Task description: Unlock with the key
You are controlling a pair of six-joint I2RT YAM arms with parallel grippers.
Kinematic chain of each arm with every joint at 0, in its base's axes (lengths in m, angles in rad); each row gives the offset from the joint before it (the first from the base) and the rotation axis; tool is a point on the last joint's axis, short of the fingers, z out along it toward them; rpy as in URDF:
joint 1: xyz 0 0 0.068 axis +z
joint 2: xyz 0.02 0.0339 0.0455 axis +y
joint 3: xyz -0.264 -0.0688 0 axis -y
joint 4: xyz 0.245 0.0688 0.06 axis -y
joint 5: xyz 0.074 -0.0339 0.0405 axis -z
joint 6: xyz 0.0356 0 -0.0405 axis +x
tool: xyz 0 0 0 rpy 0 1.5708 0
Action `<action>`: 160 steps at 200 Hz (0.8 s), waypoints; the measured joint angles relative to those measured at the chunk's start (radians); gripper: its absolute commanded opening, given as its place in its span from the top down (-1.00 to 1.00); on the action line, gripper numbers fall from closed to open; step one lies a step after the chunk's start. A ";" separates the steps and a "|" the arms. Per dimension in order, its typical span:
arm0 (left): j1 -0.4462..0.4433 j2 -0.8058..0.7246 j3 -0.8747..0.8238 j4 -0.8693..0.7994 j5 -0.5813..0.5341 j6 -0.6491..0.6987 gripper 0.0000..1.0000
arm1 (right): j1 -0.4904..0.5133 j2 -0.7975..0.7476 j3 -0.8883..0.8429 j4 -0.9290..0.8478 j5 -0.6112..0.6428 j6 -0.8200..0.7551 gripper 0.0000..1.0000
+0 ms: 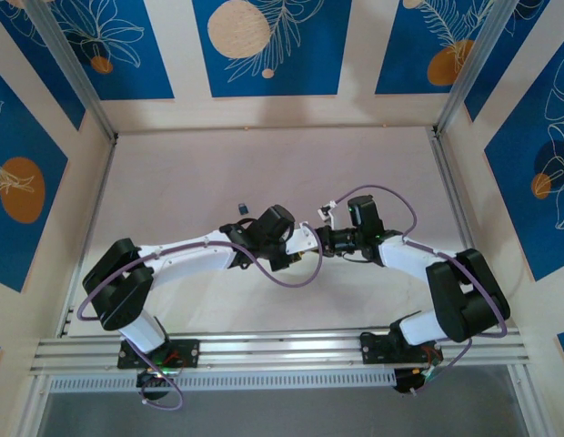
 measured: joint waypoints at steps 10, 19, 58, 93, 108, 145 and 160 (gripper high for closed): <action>0.001 0.000 0.000 0.000 -0.001 0.000 0.75 | 0.001 0.005 0.003 0.000 0.003 0.000 0.32; 0.002 0.000 0.000 -0.002 -0.002 0.000 0.75 | 0.001 0.009 0.003 0.000 0.005 -0.003 0.31; 0.003 0.000 0.000 -0.013 -0.005 0.000 0.74 | 0.005 0.023 0.013 -0.008 0.005 -0.021 0.32; 0.003 0.000 0.000 -0.022 -0.005 0.000 0.73 | 0.010 0.039 0.016 -0.007 -0.002 -0.025 0.31; 0.003 0.000 0.000 -0.026 -0.005 0.000 0.71 | 0.013 0.044 0.019 -0.007 -0.003 -0.027 0.39; 0.005 -0.004 0.000 -0.036 -0.008 0.000 0.71 | 0.017 0.056 0.023 0.002 -0.010 -0.032 0.75; 0.005 -0.004 0.000 -0.042 -0.009 0.001 0.71 | 0.018 0.057 0.023 0.003 -0.011 -0.035 0.82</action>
